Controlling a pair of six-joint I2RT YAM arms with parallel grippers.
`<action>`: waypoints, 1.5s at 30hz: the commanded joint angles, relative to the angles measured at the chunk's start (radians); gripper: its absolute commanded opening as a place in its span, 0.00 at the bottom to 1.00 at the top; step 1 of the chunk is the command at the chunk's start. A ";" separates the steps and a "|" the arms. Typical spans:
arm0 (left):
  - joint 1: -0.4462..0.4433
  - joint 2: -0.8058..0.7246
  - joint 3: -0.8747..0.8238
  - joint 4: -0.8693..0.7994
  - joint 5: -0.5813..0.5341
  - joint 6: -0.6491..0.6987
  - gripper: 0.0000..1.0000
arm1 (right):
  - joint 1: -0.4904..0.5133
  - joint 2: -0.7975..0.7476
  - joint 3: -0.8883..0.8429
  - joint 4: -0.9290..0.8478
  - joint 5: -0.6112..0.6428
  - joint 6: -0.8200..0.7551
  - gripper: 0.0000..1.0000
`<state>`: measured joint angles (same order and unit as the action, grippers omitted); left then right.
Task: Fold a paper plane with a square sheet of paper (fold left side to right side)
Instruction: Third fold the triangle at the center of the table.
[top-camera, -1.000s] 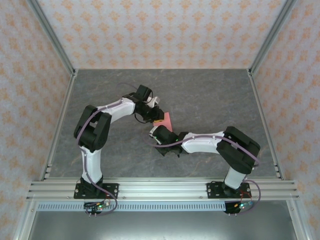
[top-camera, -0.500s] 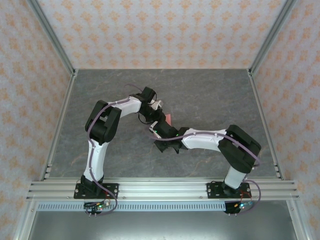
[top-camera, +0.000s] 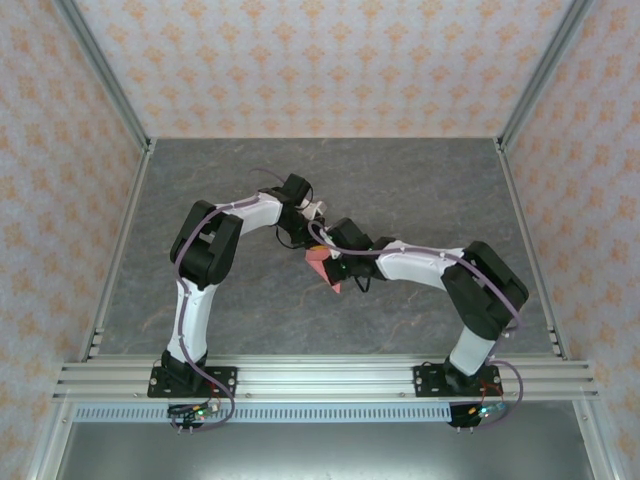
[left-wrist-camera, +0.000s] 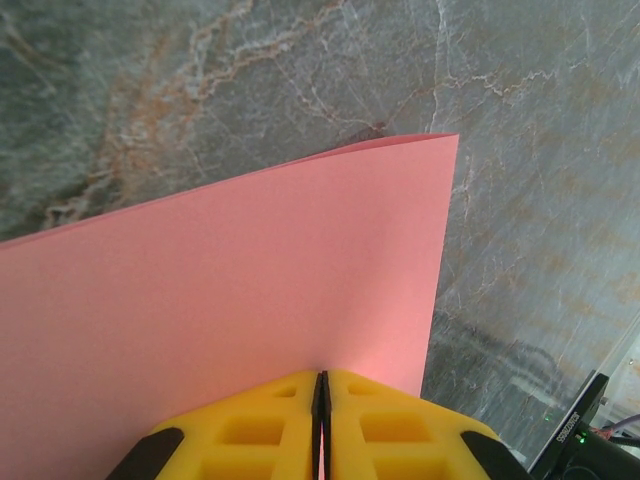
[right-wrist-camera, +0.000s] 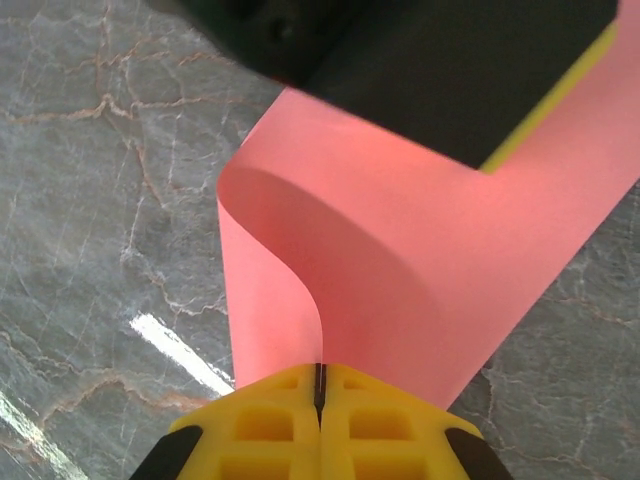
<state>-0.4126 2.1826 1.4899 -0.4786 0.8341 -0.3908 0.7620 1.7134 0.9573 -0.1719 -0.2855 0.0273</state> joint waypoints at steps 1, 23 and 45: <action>-0.012 0.034 -0.026 -0.045 -0.015 0.015 0.12 | -0.025 0.023 -0.006 0.038 -0.055 0.051 0.00; -0.018 0.037 -0.030 -0.049 -0.021 0.015 0.10 | -0.063 0.041 -0.022 0.049 -0.036 0.092 0.00; -0.020 0.036 -0.026 -0.054 -0.023 0.015 0.10 | -0.066 0.024 -0.029 0.029 -0.046 0.094 0.00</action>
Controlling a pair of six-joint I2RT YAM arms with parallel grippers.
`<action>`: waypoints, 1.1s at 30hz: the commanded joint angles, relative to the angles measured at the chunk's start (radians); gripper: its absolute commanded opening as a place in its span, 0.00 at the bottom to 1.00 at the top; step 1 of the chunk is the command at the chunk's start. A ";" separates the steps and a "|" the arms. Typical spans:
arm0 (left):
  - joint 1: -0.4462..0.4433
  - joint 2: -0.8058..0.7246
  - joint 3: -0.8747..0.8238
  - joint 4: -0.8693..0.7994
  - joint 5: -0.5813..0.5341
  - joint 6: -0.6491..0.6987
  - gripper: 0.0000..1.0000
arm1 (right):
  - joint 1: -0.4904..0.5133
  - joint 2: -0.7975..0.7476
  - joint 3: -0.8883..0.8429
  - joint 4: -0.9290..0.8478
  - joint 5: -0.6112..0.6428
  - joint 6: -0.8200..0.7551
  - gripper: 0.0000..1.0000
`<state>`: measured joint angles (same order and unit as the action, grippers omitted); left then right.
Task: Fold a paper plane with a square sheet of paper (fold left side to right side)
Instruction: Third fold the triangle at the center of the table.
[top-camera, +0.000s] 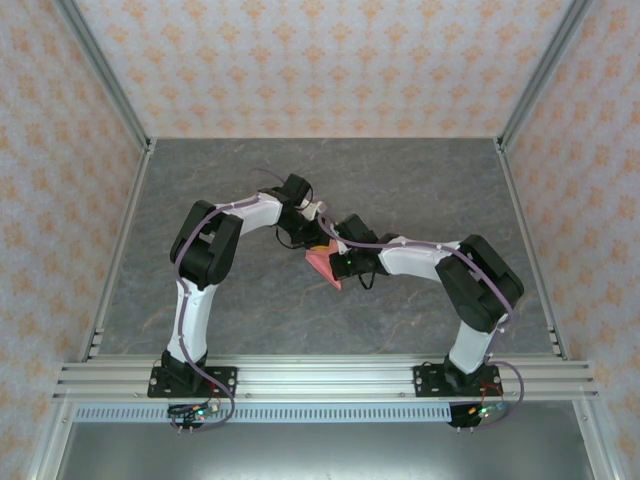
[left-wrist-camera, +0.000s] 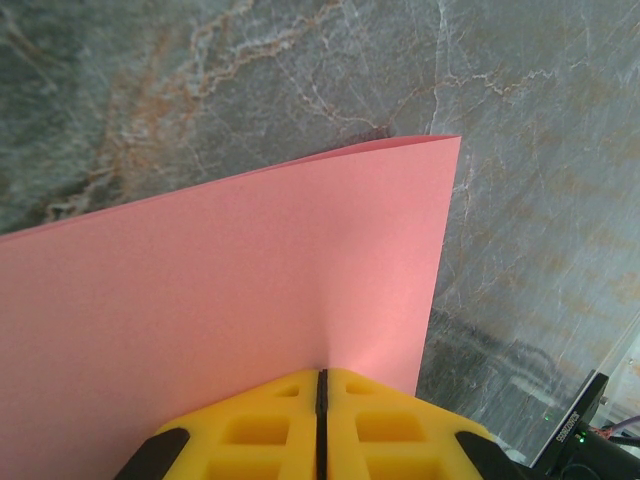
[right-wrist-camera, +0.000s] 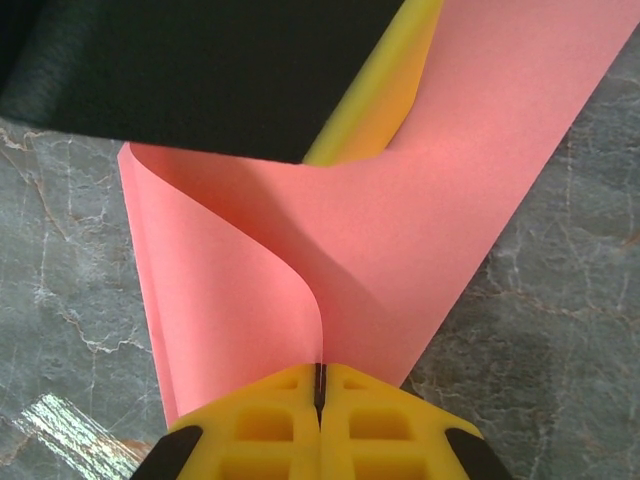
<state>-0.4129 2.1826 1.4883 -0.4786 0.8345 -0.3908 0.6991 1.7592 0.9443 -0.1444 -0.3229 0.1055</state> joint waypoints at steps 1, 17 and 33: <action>-0.019 0.038 -0.025 -0.055 -0.023 0.015 0.10 | -0.003 -0.026 -0.018 0.004 -0.017 0.017 0.00; -0.020 0.039 -0.031 -0.049 -0.018 0.015 0.10 | -0.003 -0.018 -0.012 0.008 -0.004 0.030 0.00; -0.018 0.043 -0.034 -0.047 -0.018 0.015 0.10 | -0.003 -0.024 -0.001 0.011 0.027 0.042 0.00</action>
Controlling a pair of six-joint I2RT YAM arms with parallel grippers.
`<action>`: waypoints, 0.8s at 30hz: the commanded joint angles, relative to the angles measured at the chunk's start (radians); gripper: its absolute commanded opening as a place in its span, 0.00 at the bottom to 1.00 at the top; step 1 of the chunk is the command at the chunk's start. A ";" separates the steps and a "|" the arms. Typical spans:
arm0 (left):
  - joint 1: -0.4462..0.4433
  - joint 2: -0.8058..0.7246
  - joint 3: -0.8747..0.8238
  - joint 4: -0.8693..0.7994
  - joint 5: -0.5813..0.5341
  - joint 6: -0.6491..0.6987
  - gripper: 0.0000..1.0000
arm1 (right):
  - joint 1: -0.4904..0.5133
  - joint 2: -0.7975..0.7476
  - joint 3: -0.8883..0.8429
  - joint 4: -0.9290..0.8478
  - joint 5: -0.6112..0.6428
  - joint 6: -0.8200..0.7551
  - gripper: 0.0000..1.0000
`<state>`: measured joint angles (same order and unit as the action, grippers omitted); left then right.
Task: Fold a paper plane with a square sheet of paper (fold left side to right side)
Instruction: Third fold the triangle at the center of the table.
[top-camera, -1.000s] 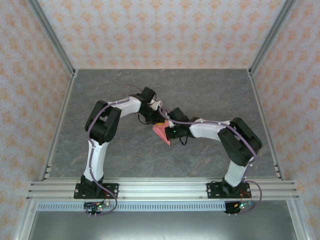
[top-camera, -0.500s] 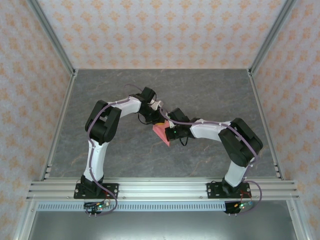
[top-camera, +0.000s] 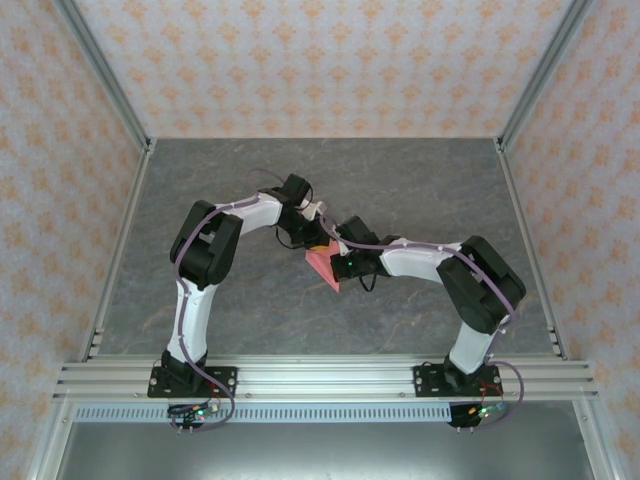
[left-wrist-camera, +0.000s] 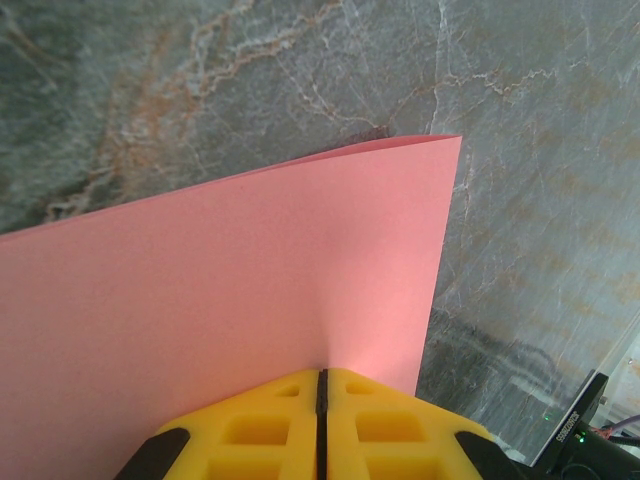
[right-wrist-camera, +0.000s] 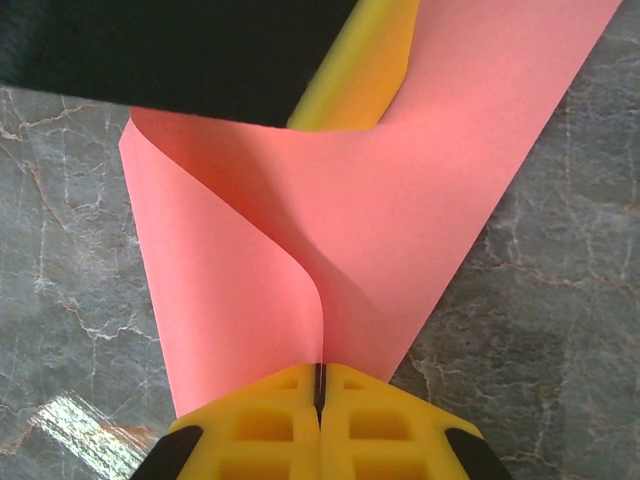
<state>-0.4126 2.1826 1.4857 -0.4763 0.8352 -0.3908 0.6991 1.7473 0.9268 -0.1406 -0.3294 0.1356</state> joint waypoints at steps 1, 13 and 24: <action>-0.019 0.043 -0.031 -0.048 -0.019 0.015 0.10 | -0.003 -0.011 0.018 0.006 0.033 0.012 0.00; -0.020 0.045 -0.033 -0.048 -0.016 0.015 0.10 | -0.003 0.009 0.039 -0.006 0.032 0.018 0.00; -0.019 0.039 -0.035 -0.050 -0.016 0.016 0.10 | -0.003 0.025 0.029 -0.033 0.040 0.004 0.00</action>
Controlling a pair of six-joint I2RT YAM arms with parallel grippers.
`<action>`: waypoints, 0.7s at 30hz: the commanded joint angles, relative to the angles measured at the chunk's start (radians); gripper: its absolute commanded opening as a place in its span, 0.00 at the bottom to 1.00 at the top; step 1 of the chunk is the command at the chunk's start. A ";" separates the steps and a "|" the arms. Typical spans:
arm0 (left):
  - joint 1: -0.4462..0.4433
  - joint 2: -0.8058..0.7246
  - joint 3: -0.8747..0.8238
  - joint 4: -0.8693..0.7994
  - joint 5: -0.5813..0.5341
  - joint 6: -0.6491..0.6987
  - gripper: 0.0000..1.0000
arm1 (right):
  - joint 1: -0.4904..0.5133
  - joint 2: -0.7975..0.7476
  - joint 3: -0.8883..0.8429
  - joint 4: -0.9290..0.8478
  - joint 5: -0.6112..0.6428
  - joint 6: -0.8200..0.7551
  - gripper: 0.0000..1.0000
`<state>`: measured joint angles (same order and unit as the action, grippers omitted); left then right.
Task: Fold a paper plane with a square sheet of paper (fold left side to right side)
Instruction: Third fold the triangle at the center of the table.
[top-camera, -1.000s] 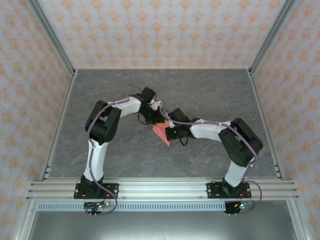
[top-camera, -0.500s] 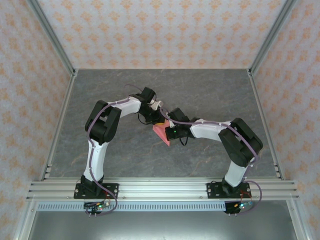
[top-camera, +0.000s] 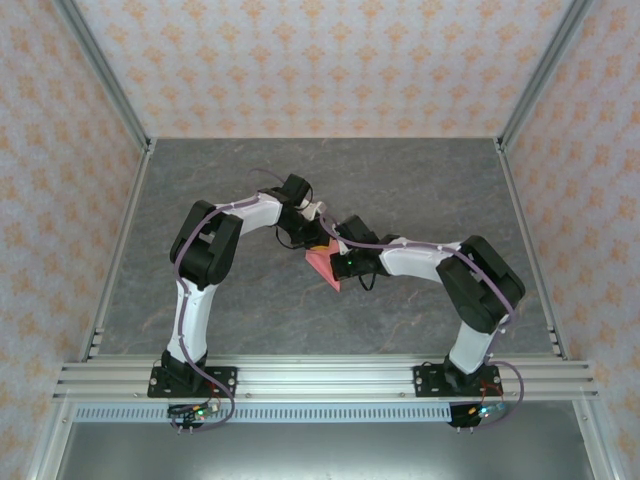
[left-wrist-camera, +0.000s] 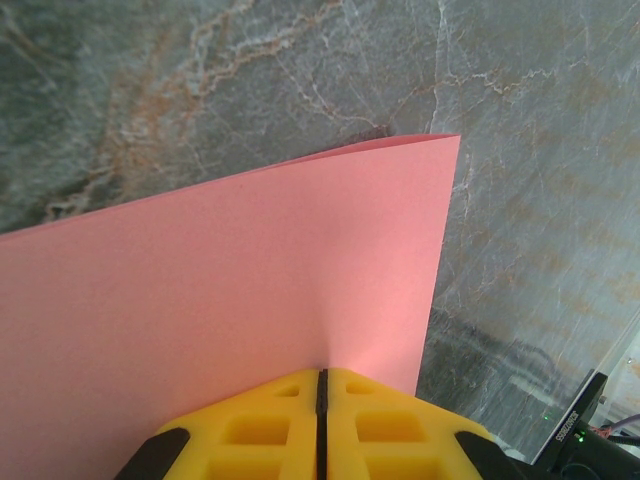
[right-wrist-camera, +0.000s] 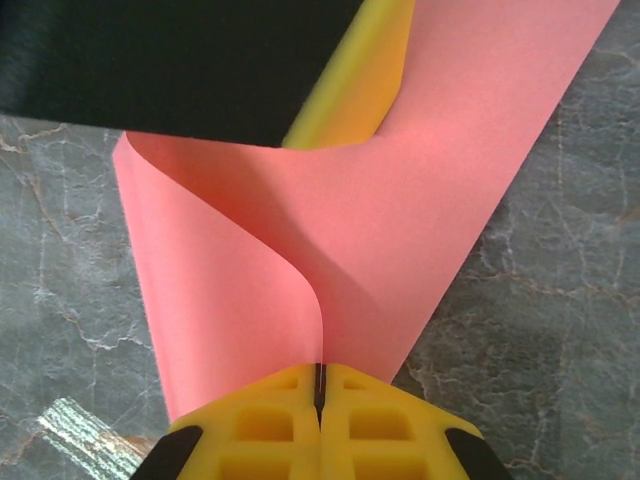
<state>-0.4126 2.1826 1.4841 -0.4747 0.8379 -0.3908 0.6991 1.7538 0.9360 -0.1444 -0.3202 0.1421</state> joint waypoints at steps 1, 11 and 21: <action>-0.019 0.039 -0.033 -0.050 -0.018 0.017 0.10 | -0.003 0.024 0.020 -0.030 0.029 -0.003 0.00; -0.019 0.028 -0.030 -0.053 -0.016 0.015 0.10 | -0.003 0.055 0.020 -0.051 0.014 -0.015 0.00; 0.001 -0.008 0.041 -0.110 -0.014 0.025 0.18 | 0.003 0.073 -0.005 -0.076 -0.005 -0.031 0.00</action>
<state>-0.4126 2.1826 1.4971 -0.4896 0.8379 -0.3897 0.6987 1.7683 0.9474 -0.1593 -0.3229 0.1310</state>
